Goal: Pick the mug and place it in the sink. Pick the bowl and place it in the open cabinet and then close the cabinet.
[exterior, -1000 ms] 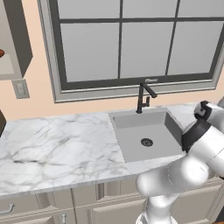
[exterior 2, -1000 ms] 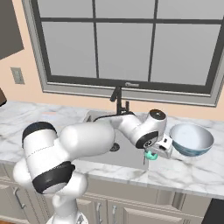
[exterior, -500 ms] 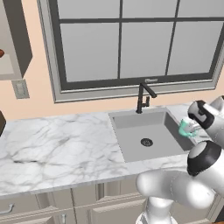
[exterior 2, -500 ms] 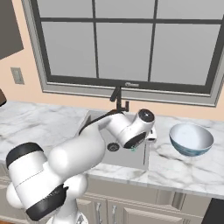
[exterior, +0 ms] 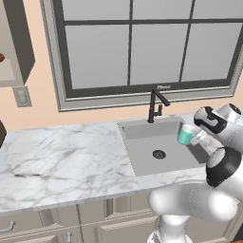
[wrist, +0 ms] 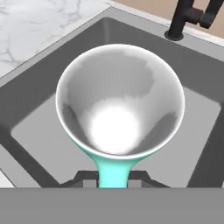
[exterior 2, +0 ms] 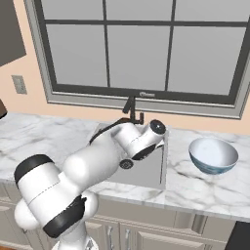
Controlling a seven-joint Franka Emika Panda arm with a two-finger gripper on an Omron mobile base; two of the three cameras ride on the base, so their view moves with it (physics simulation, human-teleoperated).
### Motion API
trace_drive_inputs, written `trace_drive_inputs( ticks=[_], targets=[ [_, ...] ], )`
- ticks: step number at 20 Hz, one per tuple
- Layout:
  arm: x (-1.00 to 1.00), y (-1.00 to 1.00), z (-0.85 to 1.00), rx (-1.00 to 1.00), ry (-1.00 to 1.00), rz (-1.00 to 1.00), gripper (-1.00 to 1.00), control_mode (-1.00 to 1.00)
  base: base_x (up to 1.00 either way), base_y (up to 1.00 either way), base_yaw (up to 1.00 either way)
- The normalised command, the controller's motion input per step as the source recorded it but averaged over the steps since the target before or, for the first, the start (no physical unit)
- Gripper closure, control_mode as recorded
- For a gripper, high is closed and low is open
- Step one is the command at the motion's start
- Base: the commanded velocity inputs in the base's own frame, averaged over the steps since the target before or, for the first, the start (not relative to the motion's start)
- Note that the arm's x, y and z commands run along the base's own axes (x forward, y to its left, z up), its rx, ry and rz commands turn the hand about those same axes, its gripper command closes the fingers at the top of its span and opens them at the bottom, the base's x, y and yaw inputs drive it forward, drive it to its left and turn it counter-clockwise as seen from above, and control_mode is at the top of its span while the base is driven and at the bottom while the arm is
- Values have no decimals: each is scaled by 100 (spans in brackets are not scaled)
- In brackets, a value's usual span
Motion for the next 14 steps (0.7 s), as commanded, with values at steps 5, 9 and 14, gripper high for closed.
trace_drive_inputs(
  ticks=[5, 9, 14],
  targets=[
    [19, 31, -5, -15, 1, 19, 100, -100, 0, 0, 0],
    [7, 13, -28, -14, -4, 23, 100, -100, 0, 0, 0],
    [7, 6, -43, -1, -9, 27, 100, -100, 0, 0, 0]
  ],
)
